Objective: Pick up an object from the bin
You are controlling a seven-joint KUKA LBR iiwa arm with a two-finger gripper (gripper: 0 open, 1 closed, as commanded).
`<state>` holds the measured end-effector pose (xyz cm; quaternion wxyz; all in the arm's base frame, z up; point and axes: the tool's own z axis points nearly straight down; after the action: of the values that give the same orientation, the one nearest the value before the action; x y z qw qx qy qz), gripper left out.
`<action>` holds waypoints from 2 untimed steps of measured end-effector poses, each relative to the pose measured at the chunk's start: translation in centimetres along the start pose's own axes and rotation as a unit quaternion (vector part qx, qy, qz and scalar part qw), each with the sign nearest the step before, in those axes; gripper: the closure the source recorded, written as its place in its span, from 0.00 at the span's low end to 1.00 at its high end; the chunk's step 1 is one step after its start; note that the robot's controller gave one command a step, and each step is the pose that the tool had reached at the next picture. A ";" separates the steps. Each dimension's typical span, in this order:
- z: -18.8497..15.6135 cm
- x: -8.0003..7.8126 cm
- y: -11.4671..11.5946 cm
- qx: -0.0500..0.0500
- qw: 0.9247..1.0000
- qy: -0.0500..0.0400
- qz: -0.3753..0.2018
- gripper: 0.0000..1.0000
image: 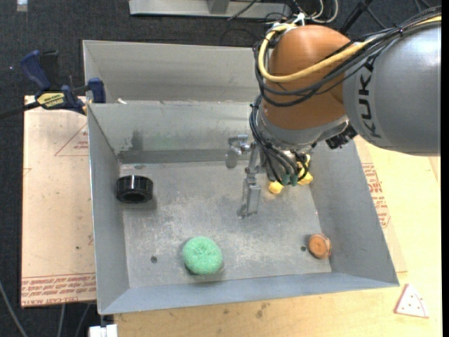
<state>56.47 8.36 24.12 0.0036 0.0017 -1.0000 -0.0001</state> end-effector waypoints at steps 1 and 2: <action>-0.5 -0.1 0.0 0.000 1.000 -0.004 0.001 0.00; 3.6 0.2 1.3 -0.001 1.000 -0.008 0.013 0.00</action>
Offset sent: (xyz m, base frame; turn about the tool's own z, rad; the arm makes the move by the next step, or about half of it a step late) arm -0.0136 0.0355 -0.1062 0.0603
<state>56.23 9.66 20.57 -0.0048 -0.0112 -0.9999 -0.0009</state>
